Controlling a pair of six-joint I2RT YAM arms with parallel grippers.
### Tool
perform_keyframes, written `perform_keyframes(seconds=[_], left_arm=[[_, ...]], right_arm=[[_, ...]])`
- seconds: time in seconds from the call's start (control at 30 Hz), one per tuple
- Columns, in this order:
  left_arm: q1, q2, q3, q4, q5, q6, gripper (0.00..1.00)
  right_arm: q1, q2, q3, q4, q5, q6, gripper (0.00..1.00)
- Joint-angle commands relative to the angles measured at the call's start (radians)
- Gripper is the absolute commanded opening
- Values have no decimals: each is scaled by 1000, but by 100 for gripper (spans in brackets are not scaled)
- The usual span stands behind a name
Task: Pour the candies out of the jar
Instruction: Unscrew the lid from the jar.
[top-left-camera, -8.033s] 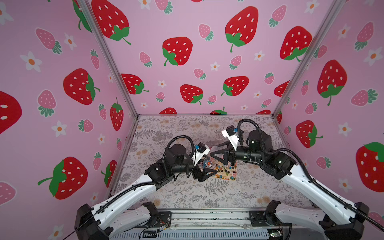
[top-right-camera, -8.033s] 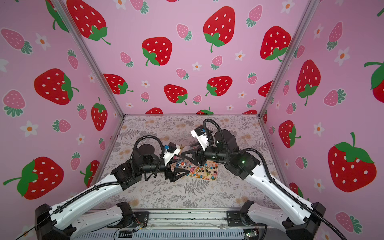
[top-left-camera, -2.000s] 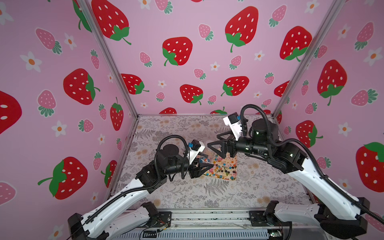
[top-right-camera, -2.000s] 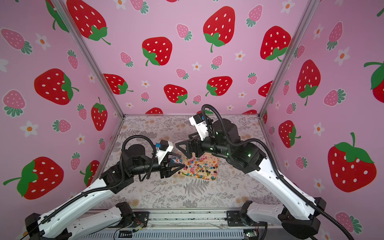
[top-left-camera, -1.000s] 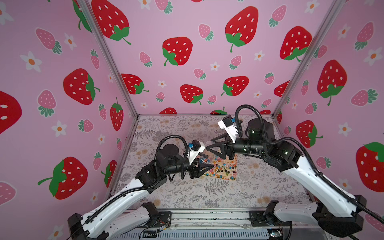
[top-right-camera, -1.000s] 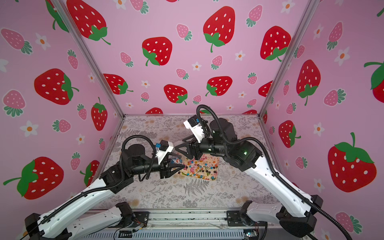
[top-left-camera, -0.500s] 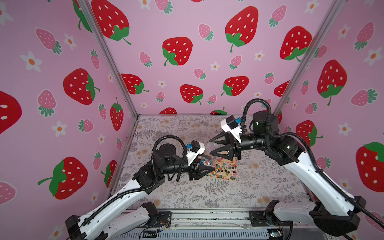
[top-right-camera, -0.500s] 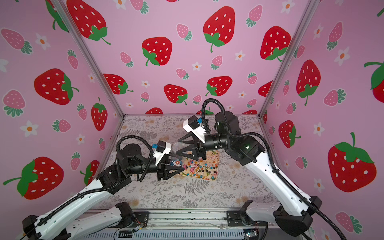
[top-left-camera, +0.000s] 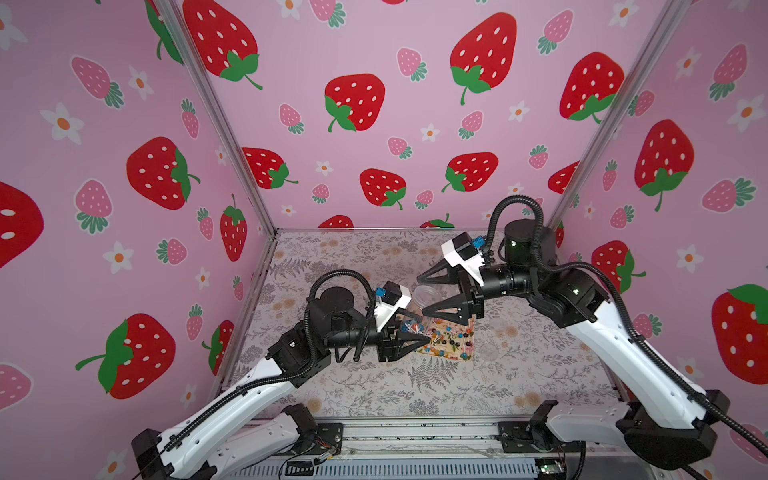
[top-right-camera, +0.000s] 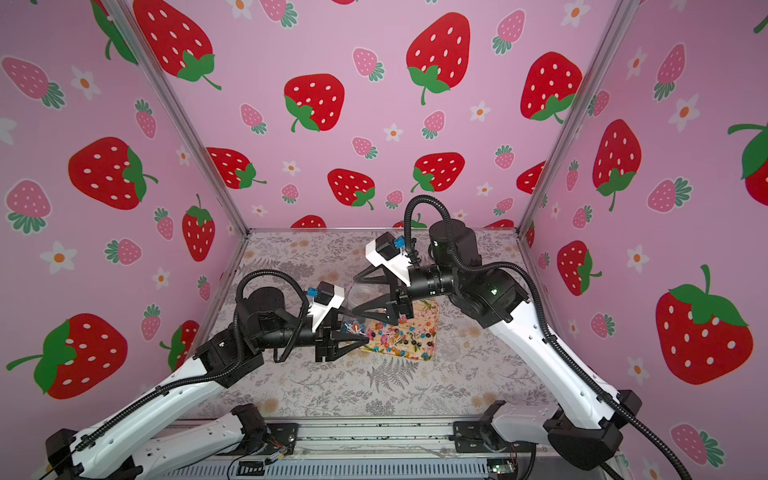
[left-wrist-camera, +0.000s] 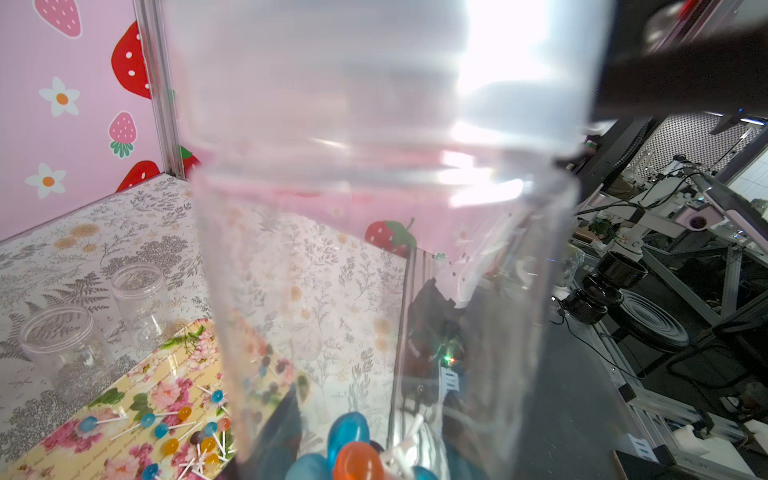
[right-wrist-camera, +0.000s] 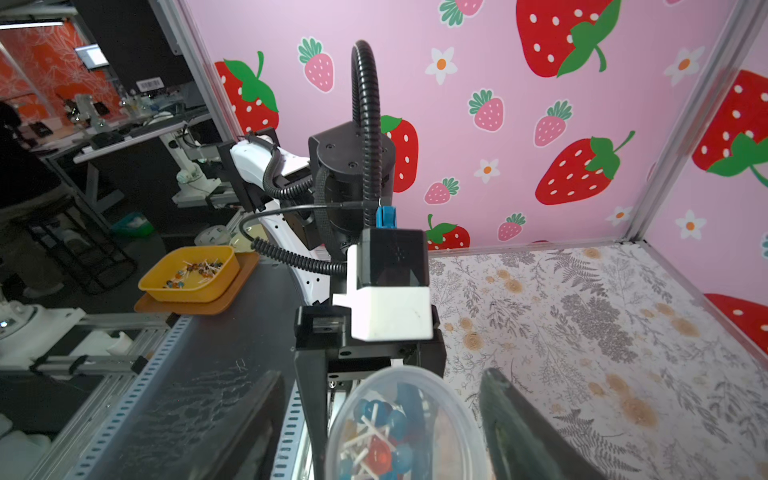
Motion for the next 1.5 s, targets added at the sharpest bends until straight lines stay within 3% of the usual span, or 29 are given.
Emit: perform_keyframes(seconds=[0.0, 0.17, 0.37, 0.53, 1.07, 1.47], left_arm=[[-2, -1, 19, 14, -16, -7, 52], [-1, 1, 15, 14, -39, 0, 52], [-1, -1, 12, 21, -91, 14, 52], [0, 4, 12, 20, -108, 28, 52], [-1, 1, 6, 15, -107, 25, 52], [-1, -3, 7, 13, -98, 24, 52]], right_arm=[[3, -68, -14, 23, 37, -13, 90], [4, -112, -7, 20, 172, 119, 93], [9, -115, -9, -42, 412, 379, 92], [60, -123, -40, -57, 531, 449, 92], [161, -42, 6, -88, 593, 456, 90], [164, -32, 18, -61, 553, 443, 78]])
